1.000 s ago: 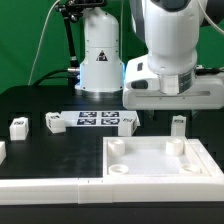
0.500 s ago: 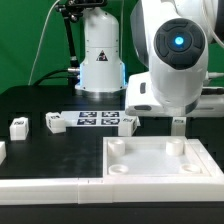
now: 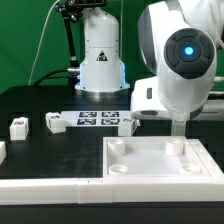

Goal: Assemble one leg

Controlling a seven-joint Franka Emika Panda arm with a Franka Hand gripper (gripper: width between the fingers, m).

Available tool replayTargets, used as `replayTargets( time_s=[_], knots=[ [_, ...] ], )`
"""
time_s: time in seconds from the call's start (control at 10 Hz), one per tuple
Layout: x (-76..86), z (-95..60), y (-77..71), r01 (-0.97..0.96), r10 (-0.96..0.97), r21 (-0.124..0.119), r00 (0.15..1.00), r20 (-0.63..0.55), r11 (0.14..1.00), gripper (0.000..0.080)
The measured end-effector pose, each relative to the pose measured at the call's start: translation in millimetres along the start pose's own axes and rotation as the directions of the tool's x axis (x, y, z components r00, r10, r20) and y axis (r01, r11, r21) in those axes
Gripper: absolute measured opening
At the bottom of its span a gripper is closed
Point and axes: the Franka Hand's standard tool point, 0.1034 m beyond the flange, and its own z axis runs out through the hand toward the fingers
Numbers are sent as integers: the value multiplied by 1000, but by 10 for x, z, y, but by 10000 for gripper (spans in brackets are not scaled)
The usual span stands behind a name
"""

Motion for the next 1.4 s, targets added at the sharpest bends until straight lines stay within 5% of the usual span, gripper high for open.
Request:
replayTargets(
  time_s=[0.7,0.8,0.9,1.1,1.4],
  knots=[
    [32,198,-31,-5,5,-20,1000,13,1000,649],
    [32,197,-29,-5,6,-20,1000,13,1000,503],
    [33,197,-28,-6,6,-20,1000,13,1000,503],
    [33,197,-28,-6,6,-20,1000,14,1000,287],
    [33,197,-28,-6,6,-20,1000,13,1000,287]
  ],
)
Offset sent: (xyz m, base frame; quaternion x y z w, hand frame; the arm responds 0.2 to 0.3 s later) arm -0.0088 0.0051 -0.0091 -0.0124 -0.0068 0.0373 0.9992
